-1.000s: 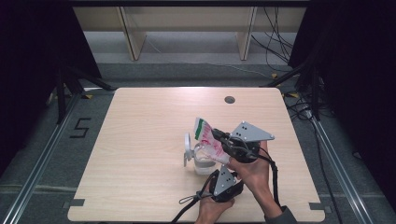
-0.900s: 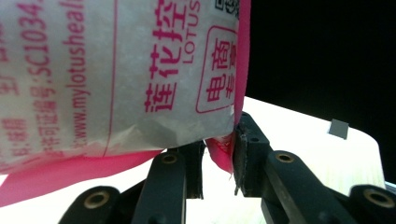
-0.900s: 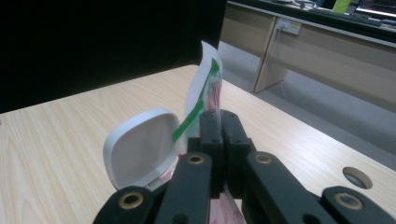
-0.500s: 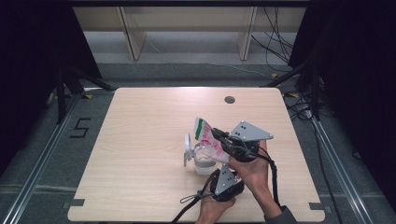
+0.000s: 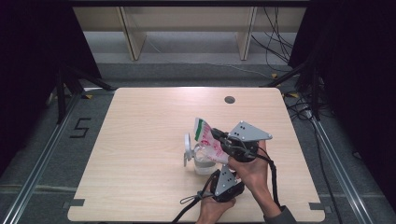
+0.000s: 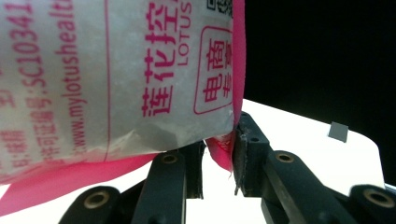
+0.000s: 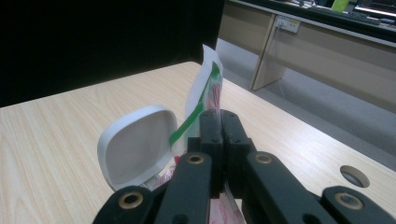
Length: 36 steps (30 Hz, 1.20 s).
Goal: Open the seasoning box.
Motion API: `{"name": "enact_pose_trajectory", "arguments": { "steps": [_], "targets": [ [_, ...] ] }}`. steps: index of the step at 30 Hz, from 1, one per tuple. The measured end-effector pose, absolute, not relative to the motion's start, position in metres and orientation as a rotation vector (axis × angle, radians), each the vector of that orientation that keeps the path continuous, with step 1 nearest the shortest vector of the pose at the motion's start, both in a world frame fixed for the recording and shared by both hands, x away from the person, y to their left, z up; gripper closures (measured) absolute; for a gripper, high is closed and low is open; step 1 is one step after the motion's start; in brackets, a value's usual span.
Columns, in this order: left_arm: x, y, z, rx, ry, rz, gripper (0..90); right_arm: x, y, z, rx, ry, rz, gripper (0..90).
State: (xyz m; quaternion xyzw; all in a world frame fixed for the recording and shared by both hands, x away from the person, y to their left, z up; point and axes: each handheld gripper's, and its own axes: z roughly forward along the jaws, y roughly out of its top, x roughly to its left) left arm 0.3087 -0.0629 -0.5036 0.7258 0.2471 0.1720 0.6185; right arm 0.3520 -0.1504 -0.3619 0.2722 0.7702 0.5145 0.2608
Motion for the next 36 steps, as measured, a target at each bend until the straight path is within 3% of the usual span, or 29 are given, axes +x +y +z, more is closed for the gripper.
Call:
{"name": "enact_pose_trajectory", "arguments": {
  "steps": [36],
  "targets": [
    [0.3066,-0.0621,-0.5018,1.678,0.558,0.412,75.1,0.3516,-0.1508,-0.3611,0.732,2.090,1.422,90.0]
  ]
}}
